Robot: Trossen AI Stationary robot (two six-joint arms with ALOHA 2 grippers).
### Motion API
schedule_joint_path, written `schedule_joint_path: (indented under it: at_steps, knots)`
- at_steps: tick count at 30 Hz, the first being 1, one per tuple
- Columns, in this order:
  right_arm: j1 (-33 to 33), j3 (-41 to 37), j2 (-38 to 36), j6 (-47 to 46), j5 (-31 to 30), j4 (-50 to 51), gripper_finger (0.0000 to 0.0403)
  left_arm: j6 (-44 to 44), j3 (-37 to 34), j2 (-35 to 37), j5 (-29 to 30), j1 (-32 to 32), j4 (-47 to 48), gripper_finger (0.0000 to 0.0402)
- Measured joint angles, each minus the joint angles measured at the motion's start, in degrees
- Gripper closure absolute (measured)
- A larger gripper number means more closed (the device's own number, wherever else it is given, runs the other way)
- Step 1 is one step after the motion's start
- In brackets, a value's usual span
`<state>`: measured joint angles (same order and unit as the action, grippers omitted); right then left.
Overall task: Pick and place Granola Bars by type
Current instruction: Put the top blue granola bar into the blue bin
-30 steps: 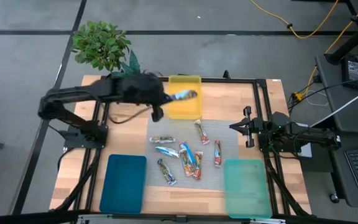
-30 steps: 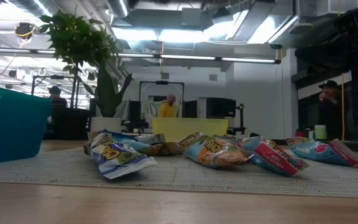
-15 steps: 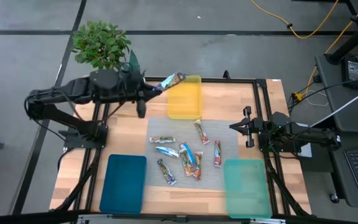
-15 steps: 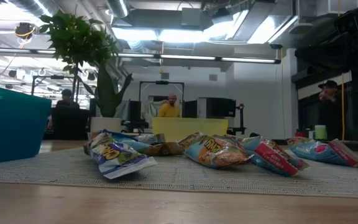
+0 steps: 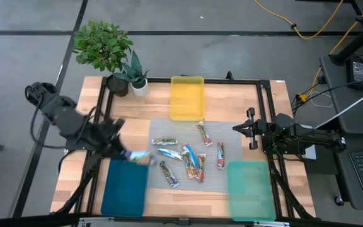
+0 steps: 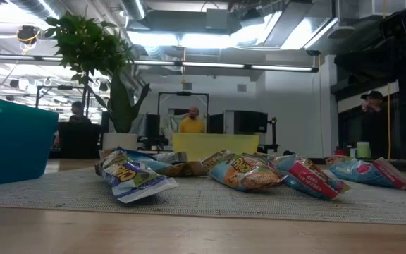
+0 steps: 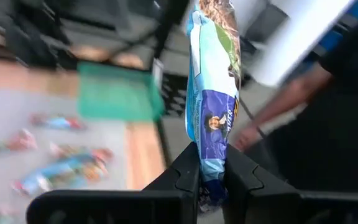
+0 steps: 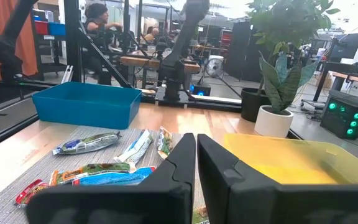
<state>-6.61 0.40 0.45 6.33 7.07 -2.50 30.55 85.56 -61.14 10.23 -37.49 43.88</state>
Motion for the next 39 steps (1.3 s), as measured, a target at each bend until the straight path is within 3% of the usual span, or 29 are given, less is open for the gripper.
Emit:
schedule_joint_path:
  at_steps: [5,12,21,30,39]
  knots:
    - [0.0,0.0,0.0,0.0,0.0,0.0,0.0381,8.6,0.0,-0.9,3.1,-9.1,5.7,0.0374]
    - [0.0,0.0,0.0,0.0,0.0,0.0,0.0381,16.3,0.0,-2.0,2.3,-15.2,9.0,0.0373]
    - [0.0,0.0,0.0,0.0,0.0,0.0,0.0381,32.4,-1.3,-8.4,3.5,-19.4,30.2,0.0373]
    - [0.0,0.0,0.0,0.0,0.0,0.0,0.0381,44.4,-6.0,-14.5,-0.9,-19.1,31.2,0.0373]
    - [0.0,0.0,0.0,0.0,0.0,0.0,0.0381,66.7,-7.6,-21.5,11.0,-19.1,31.0,0.0373]
